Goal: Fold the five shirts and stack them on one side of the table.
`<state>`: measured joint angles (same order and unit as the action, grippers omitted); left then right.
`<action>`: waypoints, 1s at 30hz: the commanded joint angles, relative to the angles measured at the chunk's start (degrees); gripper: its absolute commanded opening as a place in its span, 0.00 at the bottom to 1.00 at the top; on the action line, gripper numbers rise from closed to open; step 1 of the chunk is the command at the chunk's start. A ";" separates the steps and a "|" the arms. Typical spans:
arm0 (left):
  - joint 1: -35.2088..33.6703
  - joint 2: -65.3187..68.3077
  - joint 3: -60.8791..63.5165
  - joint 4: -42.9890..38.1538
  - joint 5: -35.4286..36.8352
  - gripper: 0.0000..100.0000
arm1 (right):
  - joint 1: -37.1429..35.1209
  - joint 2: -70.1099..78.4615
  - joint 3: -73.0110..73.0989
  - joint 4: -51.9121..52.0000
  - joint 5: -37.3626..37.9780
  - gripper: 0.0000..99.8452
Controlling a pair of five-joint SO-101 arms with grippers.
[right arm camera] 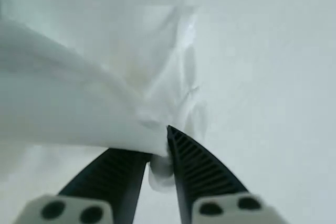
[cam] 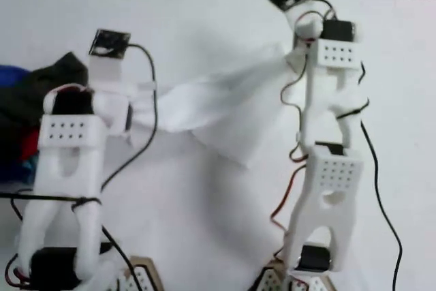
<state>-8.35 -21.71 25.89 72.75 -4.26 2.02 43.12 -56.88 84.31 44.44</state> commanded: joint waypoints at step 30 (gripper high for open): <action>0.70 -1.14 0.92 -5.01 2.46 0.03 | 1.01 -3.12 -12.04 16.92 -17.32 0.37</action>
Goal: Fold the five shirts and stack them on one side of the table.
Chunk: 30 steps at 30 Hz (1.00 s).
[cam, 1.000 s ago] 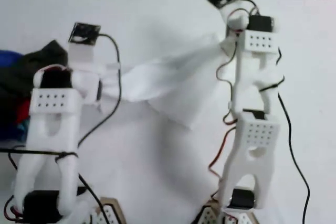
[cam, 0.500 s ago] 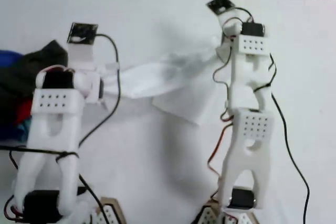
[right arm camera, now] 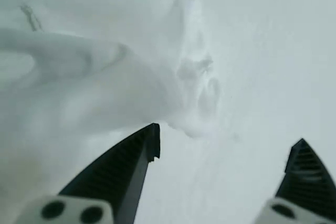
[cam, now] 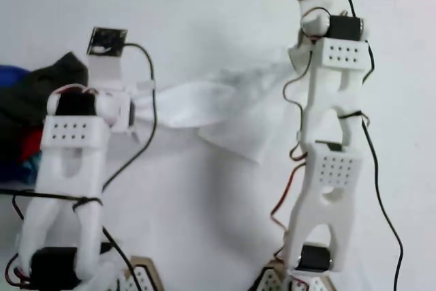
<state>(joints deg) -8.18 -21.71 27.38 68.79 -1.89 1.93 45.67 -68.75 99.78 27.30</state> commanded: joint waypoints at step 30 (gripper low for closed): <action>0.18 -1.23 -0.75 -1.05 0.09 0.03 | -20.88 -29.05 71.91 -17.36 -12.13 0.37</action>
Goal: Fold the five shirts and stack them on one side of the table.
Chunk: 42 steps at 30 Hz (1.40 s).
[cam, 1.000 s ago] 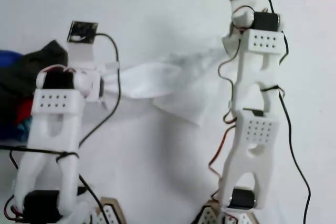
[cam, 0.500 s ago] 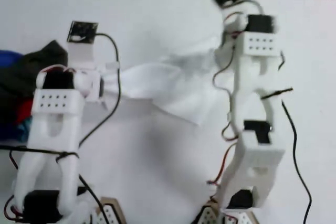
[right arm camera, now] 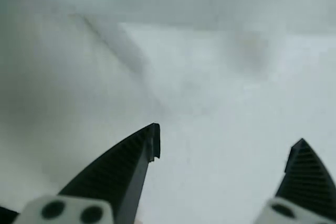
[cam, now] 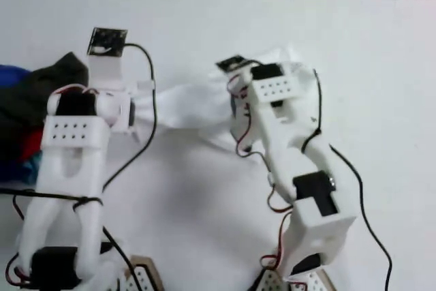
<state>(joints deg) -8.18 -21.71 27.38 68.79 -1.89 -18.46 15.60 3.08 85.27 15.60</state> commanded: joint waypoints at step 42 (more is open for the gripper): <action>0.53 -1.23 -0.84 0.53 0.09 0.03 | 14.55 -10.51 -13.01 9.01 5.54 0.02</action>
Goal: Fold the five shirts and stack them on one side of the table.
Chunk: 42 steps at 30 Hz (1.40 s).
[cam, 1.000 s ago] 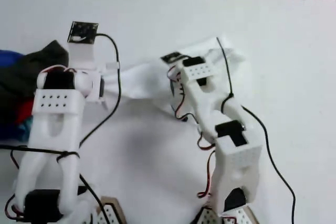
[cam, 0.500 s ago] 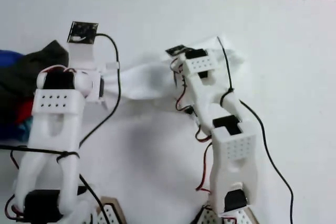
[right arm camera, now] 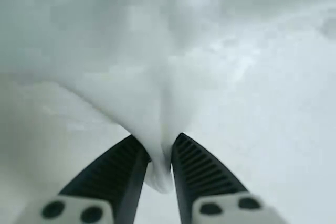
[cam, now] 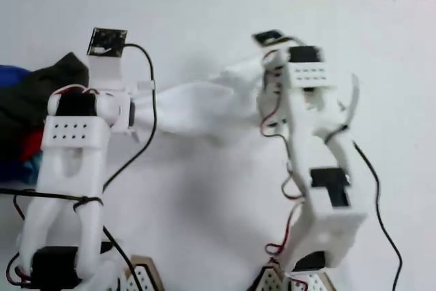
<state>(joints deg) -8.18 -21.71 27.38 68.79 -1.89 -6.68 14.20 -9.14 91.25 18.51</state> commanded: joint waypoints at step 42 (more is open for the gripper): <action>0.88 -1.67 -60.26 33.58 -2.99 0.02 | 15.78 -66.86 -1.23 -17.45 11.16 0.02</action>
<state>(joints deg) -6.15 -21.98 -30.73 101.05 -5.05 7.74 -49.01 -9.05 75.34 29.23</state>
